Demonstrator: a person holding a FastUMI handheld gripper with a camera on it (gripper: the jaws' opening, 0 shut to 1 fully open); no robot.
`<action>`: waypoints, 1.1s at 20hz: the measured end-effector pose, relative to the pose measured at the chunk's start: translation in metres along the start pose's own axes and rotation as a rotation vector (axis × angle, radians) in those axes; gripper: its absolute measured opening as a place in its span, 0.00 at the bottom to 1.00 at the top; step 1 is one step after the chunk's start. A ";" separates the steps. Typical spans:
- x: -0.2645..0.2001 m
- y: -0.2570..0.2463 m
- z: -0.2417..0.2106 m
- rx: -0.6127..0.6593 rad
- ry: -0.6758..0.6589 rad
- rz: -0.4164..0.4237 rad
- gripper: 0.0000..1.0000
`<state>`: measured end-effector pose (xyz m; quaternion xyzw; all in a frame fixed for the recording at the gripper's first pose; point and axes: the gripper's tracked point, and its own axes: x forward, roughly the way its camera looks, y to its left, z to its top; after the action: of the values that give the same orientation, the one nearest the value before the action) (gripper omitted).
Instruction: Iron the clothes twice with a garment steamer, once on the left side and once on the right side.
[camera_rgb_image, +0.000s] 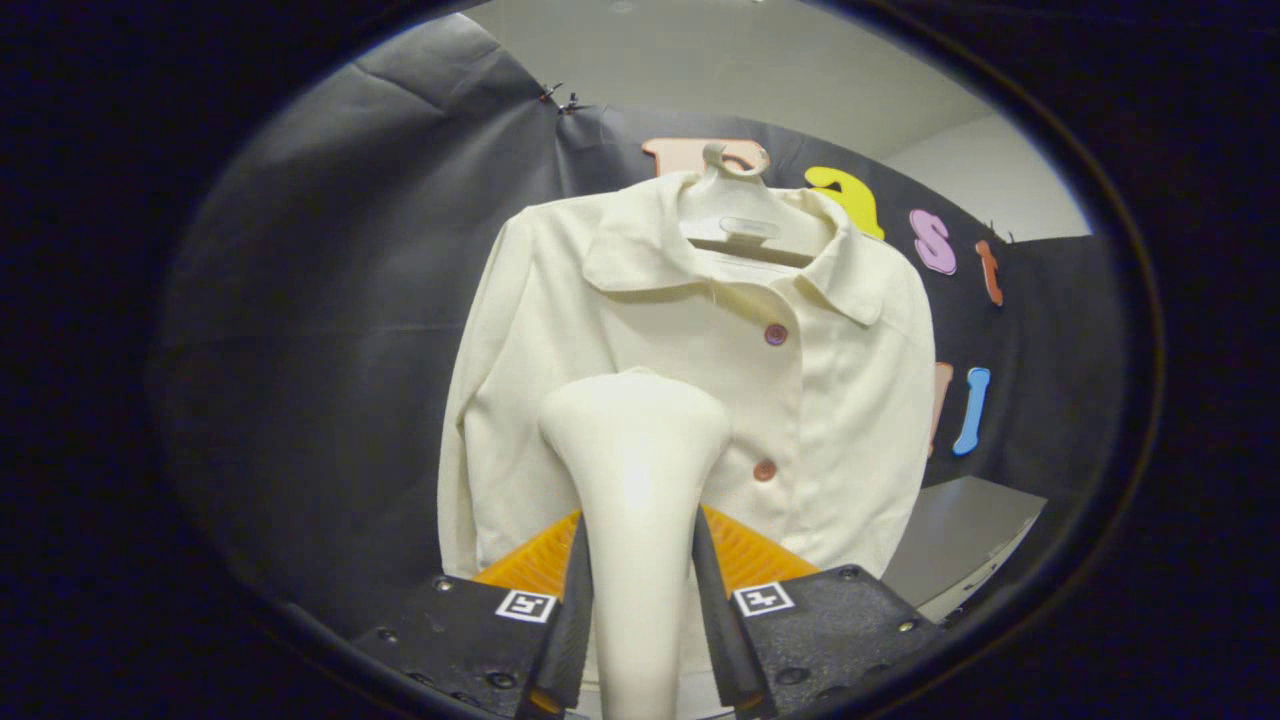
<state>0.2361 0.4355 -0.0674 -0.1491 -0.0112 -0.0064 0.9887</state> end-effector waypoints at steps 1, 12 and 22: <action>0.001 0.002 -0.009 -0.003 0.004 -0.001 0.50; 0.004 0.012 -0.156 0.049 0.305 0.024 0.51; -0.001 0.024 -0.256 0.065 0.504 0.052 0.51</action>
<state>0.2402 0.3835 -0.3189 -0.1114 0.2395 -0.0176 0.9643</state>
